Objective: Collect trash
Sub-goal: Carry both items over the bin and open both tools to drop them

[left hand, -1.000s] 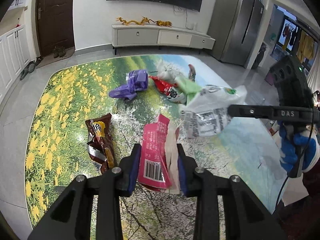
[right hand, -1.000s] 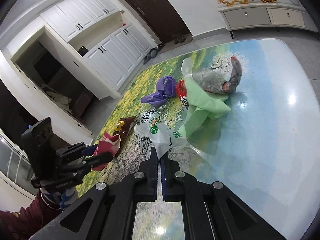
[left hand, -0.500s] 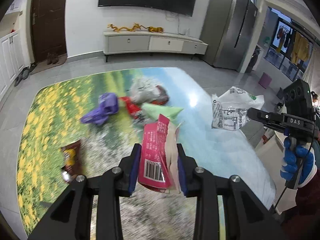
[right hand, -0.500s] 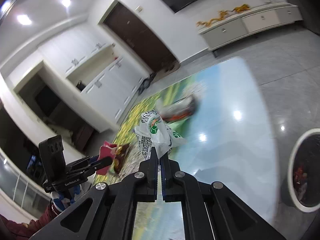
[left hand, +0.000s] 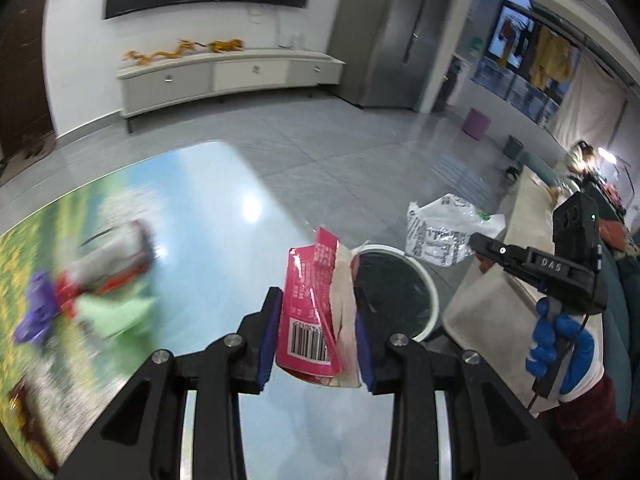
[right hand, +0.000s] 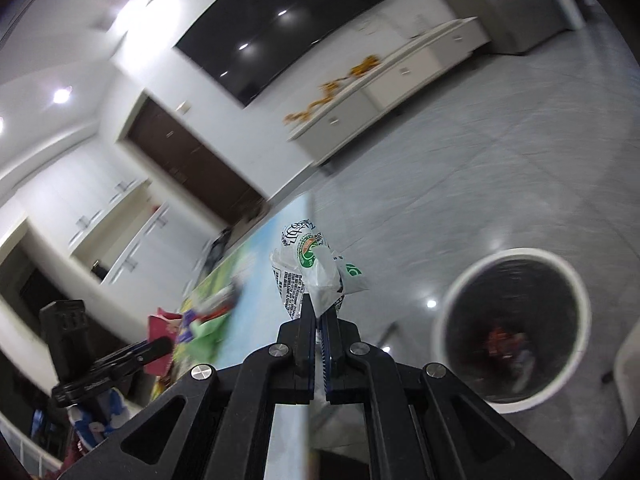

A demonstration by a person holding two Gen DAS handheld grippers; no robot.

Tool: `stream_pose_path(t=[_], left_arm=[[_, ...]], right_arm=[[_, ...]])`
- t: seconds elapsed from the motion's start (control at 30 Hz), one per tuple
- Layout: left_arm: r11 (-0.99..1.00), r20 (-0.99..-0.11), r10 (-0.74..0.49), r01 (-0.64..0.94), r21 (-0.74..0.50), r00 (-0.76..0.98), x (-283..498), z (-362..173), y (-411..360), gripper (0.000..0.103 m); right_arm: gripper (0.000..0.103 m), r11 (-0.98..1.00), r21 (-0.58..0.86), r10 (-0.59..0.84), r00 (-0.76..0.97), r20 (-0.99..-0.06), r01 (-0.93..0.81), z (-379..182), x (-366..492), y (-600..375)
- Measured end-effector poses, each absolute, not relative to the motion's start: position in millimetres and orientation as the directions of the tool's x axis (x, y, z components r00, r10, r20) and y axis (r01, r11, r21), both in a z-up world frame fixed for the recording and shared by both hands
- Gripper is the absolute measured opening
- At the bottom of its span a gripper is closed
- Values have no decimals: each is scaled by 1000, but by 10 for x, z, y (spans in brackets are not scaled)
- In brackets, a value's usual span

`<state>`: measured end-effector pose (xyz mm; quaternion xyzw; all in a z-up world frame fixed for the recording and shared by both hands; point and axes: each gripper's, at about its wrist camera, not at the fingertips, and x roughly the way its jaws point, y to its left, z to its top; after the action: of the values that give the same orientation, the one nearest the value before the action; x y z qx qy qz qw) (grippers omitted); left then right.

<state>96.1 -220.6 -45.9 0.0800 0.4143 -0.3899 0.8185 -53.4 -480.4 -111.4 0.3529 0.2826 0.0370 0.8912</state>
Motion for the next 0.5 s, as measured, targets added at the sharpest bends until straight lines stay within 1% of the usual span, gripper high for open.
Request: stream_pose_path(t=[0.2,0.37,0.5], left_arm=[[629,-772,-570,754,-189,282,1001,-595,-3082,32],[615,-788,-562,764,-194,252,1037,-712,-3612,32],[612,-795,-553,769,-185,249,1020,-788,-3882,33]], right_arm=[[3,752,607,153,829,-539,256,-1334,-643,-5241],[3,727,611,119,819,-561,313,-1490,-672,-5473],[4,725,600,102,810,-578,337,-1559,-599,-5521]])
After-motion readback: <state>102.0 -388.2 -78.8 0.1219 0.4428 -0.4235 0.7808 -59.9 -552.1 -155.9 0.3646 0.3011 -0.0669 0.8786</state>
